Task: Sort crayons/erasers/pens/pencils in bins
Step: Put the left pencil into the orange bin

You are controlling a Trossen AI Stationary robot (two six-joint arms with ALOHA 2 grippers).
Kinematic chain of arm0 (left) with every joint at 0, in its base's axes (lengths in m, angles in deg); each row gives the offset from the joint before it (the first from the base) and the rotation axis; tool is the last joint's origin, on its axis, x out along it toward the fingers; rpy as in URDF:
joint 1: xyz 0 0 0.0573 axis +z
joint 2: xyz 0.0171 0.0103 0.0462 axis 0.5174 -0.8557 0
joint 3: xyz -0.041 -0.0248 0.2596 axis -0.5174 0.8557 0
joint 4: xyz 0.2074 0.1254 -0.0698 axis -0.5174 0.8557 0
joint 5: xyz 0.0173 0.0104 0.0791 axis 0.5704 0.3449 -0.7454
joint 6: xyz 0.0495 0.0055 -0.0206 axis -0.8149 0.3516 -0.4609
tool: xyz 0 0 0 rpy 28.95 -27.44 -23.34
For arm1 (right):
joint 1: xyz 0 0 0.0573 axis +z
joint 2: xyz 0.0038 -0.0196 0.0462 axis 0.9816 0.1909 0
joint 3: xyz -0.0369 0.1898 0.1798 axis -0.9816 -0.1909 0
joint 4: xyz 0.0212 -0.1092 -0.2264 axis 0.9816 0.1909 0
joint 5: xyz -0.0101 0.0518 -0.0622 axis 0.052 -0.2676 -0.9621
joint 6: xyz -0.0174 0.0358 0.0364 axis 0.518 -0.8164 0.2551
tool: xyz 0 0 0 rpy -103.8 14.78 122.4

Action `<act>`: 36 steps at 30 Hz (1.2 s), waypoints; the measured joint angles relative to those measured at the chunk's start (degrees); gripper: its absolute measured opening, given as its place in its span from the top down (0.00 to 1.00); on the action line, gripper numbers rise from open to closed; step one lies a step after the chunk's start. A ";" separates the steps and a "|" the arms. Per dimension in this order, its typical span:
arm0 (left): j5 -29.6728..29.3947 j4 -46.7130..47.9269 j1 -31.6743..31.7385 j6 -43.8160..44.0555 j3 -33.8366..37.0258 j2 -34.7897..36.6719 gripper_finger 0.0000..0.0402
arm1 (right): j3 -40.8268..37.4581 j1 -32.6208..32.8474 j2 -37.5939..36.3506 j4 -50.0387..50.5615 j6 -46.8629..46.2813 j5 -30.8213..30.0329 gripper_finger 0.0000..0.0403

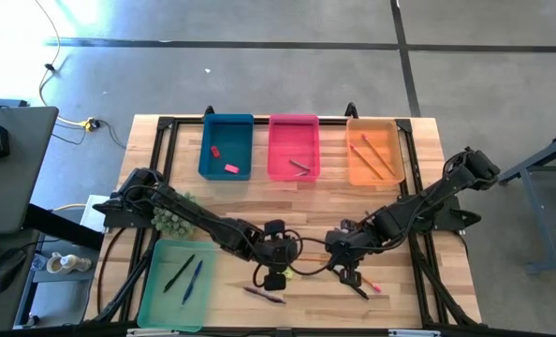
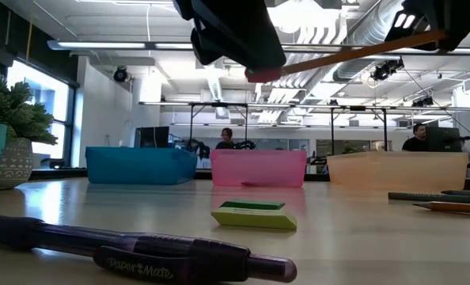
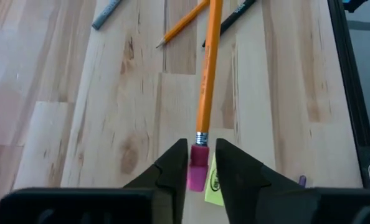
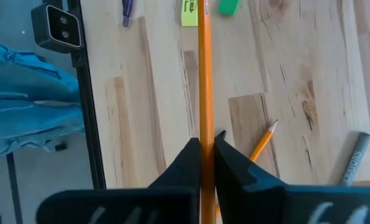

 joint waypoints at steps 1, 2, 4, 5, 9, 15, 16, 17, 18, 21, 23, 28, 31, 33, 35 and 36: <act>0.13 0.01 0.02 -0.43 0.00 0.00 0.79 | 0.00 0.00 0.00 0.11 -0.50 0.00 0.99; 0.19 0.05 0.02 -0.77 0.00 0.00 0.77 | 0.00 0.00 0.00 0.10 -0.87 0.00 0.99; 0.32 0.13 0.02 -0.90 -0.02 0.00 0.72 | 0.00 0.00 0.00 0.11 -1.79 0.00 0.98; 0.35 0.31 0.02 -1.09 -0.04 0.02 0.70 | 0.00 0.00 0.00 0.16 -2.34 0.00 0.98; 0.57 3.76 0.05 -2.88 -0.09 1.11 0.62 | 0.00 0.02 0.00 1.00 -4.50 -0.02 0.99; -0.73 11.31 0.88 -2.93 -0.11 3.59 0.59 | 0.00 0.02 0.00 2.76 -6.06 -0.50 0.99; -0.76 12.77 1.09 -2.95 -0.11 3.95 0.60 | 0.00 0.02 -0.02 2.90 -6.10 -0.80 0.99; -0.78 14.44 1.22 -2.91 -0.11 4.20 0.60 | 0.00 0.02 -0.02 3.13 -6.27 -1.29 0.99; -0.92 15.64 1.40 -2.70 -0.11 4.48 0.60 | 0.00 0.04 -0.02 3.40 -6.84 -1.89 0.99; -1.60 20.35 1.58 -2.19 -0.11 5.45 0.62 | 0.00 0.02 -0.17 5.43 -8.12 -2.86 0.99; -2.63 23.96 1.58 -1.60 -0.11 5.92 0.63 | 0.00 0.04 -0.21 6.77 -8.96 -3.27 0.99; -6.45 32.34 1.55 -0.75 -0.11 7.01 0.65 | 0.00 0.04 -1.26 8.40 -10.62 -5.08 0.99; -9.00 37.44 1.55 0.24 -0.11 7.02 0.67 | 0.00 0.04 -3.01 9.81 -12.29 -8.05 0.99; -10.23 39.60 1.55 0.57 -0.11 7.02 0.67 | 0.00 0.04 -4.40 10.66 -13.50 -10.16 0.99; -10.70 40.98 1.59 0.59 -0.11 7.02 0.67 | 0.00 0.04 -5.84 11.38 -14.51 -12.13 0.99; -10.71 41.18 1.71 0.59 -0.11 7.02 0.68 | 0.00 0.04 -6.53 12.00 -15.11 -13.02 0.99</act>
